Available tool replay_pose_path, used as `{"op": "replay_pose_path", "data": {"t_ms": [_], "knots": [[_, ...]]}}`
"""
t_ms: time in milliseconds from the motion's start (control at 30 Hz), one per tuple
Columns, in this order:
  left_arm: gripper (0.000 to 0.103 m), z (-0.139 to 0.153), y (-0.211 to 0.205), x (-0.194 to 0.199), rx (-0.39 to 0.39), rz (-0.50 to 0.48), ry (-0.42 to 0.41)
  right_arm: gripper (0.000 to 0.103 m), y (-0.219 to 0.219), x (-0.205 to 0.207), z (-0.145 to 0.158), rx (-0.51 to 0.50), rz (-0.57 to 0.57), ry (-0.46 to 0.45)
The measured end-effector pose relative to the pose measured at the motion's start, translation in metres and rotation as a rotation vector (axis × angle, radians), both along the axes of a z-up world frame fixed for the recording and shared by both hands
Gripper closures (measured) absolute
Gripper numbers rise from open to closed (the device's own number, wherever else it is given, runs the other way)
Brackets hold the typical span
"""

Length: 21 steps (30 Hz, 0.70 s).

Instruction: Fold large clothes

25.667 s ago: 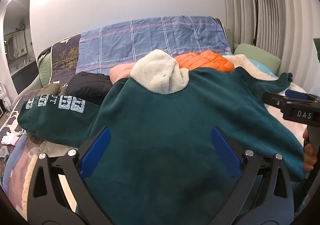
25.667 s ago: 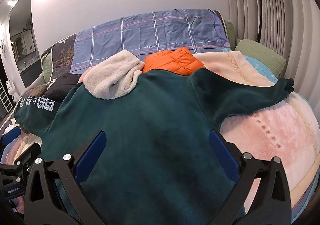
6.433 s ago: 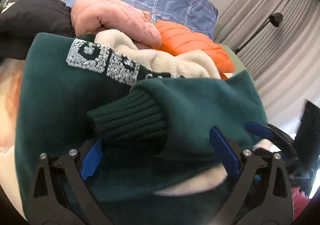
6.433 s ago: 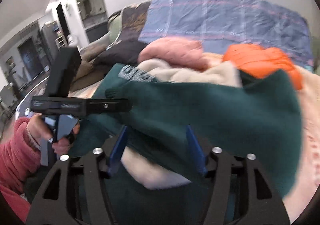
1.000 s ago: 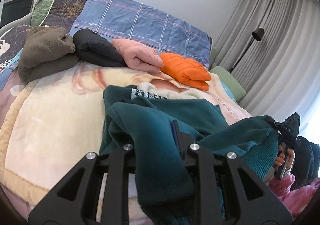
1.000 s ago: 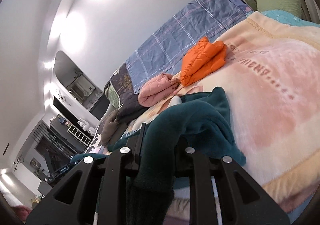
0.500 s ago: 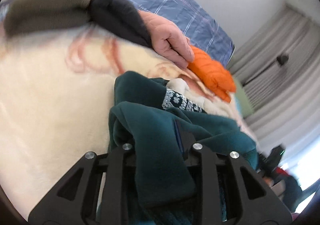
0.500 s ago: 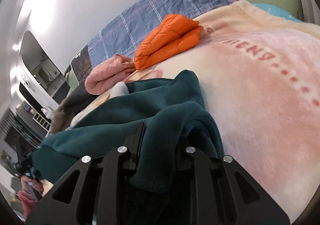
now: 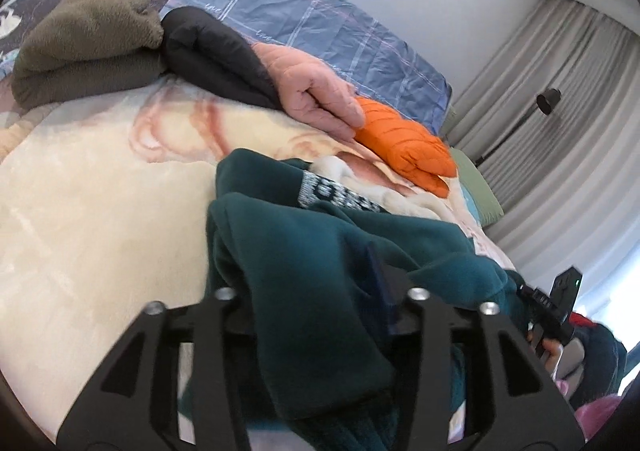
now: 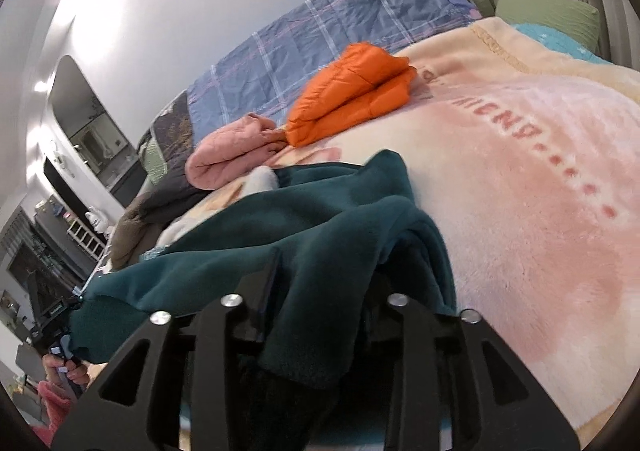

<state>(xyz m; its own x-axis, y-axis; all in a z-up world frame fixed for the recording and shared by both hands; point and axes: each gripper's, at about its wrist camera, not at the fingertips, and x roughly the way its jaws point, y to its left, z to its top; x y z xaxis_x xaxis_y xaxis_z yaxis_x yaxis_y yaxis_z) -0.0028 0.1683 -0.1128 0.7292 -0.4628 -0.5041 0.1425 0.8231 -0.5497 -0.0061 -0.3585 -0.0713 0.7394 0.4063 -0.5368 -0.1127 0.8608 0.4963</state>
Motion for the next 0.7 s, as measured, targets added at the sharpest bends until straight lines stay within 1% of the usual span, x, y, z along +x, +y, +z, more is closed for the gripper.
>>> {"op": "replay_pose_path", "data": {"t_ms": [67, 100, 133, 167, 200, 267, 333, 433, 533, 700], "knots": [[0.045, 0.006, -0.005, -0.009, 0.03, -0.009, -0.015, 0.051, 0.001, -0.008, 0.008, -0.004, 0.015, -0.014], [0.042, 0.009, -0.007, -0.014, 0.049, -0.011, -0.022, 0.042, 0.001, -0.014, 0.014, -0.02, 0.015, -0.028], [0.04, 0.011, -0.008, -0.017, 0.059, -0.011, -0.025, 0.037, 0.002, -0.021, 0.02, -0.045, 0.012, -0.043], [0.035, 0.013, -0.009, -0.022, 0.07, -0.008, -0.03, 0.036, 0.002, -0.026, 0.024, -0.061, 0.016, -0.051], [0.028, 0.015, -0.009, -0.026, 0.08, -0.001, -0.034, 0.035, 0.002, -0.034, 0.028, -0.079, 0.03, -0.062], [0.023, 0.019, -0.004, -0.036, 0.104, 0.037, -0.049, 0.035, 0.002, -0.043, 0.031, -0.084, 0.042, -0.064], [0.021, 0.024, 0.004, -0.044, 0.112, 0.079, -0.061, 0.035, 0.0, -0.052, 0.03, -0.078, 0.058, -0.056], [0.021, 0.029, 0.018, -0.058, 0.069, 0.099, -0.079, 0.035, -0.002, -0.06, 0.025, -0.078, 0.056, -0.04], [0.021, 0.032, 0.019, -0.071, 0.076, 0.073, -0.084, 0.035, -0.003, -0.064, 0.022, -0.054, 0.055, -0.03], [0.02, 0.029, 0.004, -0.096, 0.07, -0.047, -0.074, 0.035, 0.001, -0.069, 0.024, -0.037, 0.09, -0.04]]}}
